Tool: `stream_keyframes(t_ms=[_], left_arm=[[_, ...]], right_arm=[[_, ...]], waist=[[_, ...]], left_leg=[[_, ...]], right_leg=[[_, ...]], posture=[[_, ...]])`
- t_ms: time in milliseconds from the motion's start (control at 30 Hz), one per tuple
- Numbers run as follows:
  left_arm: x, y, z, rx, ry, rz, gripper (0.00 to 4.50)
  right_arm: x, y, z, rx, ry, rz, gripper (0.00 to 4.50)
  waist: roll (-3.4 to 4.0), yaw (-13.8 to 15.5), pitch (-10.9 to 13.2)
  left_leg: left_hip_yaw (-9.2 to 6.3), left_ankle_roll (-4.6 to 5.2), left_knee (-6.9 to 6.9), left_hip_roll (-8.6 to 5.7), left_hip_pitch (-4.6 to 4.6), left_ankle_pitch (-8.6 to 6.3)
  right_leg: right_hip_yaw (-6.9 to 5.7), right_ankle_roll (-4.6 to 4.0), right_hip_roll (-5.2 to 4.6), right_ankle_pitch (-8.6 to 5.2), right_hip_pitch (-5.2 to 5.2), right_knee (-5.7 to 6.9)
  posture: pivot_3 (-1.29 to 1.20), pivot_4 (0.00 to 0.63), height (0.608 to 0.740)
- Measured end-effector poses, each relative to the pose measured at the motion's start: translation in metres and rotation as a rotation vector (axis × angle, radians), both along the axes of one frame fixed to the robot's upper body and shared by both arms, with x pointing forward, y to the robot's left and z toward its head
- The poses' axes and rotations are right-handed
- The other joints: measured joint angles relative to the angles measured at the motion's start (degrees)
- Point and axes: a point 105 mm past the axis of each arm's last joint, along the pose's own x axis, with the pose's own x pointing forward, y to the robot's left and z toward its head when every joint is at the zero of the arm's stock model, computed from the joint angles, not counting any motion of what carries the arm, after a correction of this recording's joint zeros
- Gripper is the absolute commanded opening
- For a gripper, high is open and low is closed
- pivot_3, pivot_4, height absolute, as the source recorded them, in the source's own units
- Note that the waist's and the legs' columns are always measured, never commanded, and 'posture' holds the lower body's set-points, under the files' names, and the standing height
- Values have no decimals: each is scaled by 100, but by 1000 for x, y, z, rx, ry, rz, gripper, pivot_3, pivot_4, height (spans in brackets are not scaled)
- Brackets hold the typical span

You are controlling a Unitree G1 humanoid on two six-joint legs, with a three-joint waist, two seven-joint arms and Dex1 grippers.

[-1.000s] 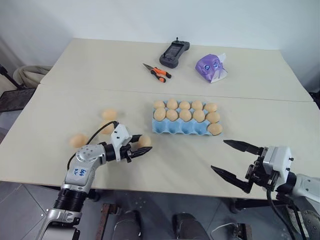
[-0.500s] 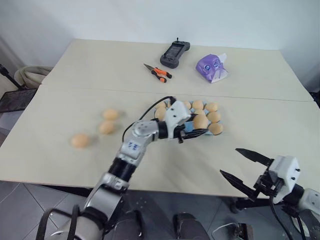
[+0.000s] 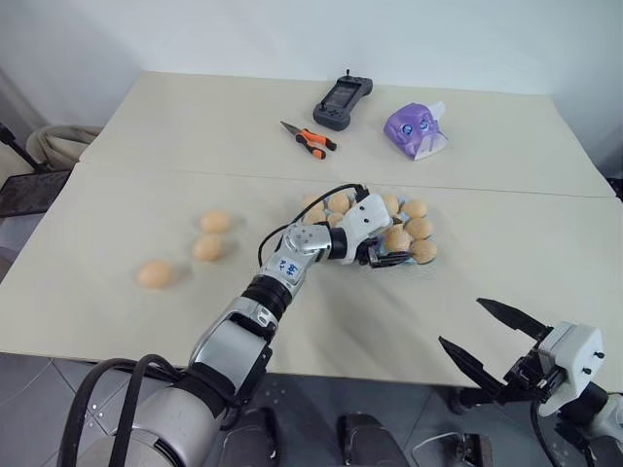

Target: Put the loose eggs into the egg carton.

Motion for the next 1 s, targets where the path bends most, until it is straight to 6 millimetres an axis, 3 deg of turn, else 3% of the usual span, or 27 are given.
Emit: stream_keyframes(t_ms=[200,433,600,800,1000], left_arm=[[-12,28,3,-44,-64,-53,4475],[-36,117,-13,-102,-89,75,4475],[-53,179,-7,-177,-111,291,4475],[-66,246,4,-263,-172,684,4475],[-99,298,-22,-308,-47,1009,4475]], right_arm=[[13,15,6,23,-45,75,4500],[40,45,11,55,-80,246,4500],[55,55,15,57,-96,332,4500],[66,64,11,58,-72,420,4500],[75,65,10,55,-73,466,4500]], waist=[[4,-23,-2],[6,-36,-2],[6,-2,-2],[5,-20,-3],[2,-52,-2]], left_leg=[[4,-5,2,16,12,3],[14,-17,19,65,27,5],[5,-11,29,76,35,9],[8,0,25,63,40,5],[8,-5,17,73,40,3]], right_leg=[[3,0,14,0,3,16],[15,-3,48,-1,4,50],[10,-4,42,0,19,61],[5,-4,-3,1,28,55],[5,-7,1,0,23,47]], posture=[[0,150,740],[0,150,740],[0,150,740],[0,150,740],[0,150,740]])
